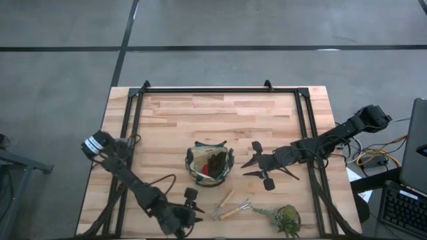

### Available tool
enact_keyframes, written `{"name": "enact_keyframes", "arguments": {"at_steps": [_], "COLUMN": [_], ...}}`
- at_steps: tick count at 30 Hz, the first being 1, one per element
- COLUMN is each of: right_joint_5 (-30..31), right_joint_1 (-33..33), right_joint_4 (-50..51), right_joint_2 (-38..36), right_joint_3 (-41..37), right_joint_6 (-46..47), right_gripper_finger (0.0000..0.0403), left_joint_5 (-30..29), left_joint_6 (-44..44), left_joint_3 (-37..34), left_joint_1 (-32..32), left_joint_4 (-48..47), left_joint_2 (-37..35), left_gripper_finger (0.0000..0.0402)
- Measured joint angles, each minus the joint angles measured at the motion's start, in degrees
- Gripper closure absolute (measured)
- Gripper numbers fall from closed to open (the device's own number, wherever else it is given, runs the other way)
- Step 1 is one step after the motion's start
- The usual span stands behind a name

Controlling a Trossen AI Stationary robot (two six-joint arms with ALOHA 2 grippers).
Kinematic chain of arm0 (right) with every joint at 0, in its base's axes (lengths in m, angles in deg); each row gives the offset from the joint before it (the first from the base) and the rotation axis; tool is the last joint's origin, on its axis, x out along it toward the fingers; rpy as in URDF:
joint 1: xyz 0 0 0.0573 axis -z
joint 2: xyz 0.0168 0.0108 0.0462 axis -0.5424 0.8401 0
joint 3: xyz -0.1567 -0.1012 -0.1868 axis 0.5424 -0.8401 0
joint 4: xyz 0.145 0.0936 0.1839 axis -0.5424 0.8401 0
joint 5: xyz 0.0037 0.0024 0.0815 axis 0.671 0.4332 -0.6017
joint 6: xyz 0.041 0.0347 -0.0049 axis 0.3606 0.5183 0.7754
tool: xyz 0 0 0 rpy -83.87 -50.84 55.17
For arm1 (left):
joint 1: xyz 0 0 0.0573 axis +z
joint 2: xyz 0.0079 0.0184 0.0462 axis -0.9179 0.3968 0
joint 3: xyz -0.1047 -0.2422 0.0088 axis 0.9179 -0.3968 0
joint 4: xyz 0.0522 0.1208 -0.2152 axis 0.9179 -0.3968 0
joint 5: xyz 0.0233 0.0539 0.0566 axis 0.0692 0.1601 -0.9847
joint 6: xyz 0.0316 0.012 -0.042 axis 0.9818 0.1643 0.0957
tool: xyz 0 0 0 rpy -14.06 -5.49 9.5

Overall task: Pick & Place Garden tools in Gardening bag
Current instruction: Put the brown hand rake into the gardening bag

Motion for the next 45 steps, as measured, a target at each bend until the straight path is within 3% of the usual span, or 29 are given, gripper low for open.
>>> {"name": "enact_keyframes", "arguments": {"at_steps": [5, 23, 27, 34, 45], "right_joint_5": [0.0, 0.0, 0.0, 0.0, -0.1], "right_joint_1": [0.0, 0.0, 0.0, 0.0, 0.0], "right_joint_4": [-0.6, -0.9, -0.9, -0.9, -1.0], "right_joint_2": [0.0, 0.0, 0.0, 0.0, 0.0], "right_joint_3": [0.0, 0.0, 0.0, 0.0, 0.0], "right_joint_6": [0.0, -0.4, -0.4, -0.4, -0.2], "right_gripper_finger": [0.0276, 0.0291, 0.0289, 0.0286, 0.0302], "left_joint_5": [4.0, 5.4, 6.4, 6.9, 8.6], "left_joint_6": [-1.9, -3.4, -4.5, -4.4, -5.2], "left_joint_3": [0.1, 0.1, 0.1, 0.1, 0.1], "left_joint_1": [2.2, 4.0, 4.2, 5.1, 6.5], "left_joint_4": [0.1, 6.1, 6.2, 6.2, 7.7], "left_joint_2": [3.8, 11.0, 11.0, 11.0, 11.0], "left_gripper_finger": [0.0266, 0.0269, 0.0299, 0.0390, 0.0399]}}
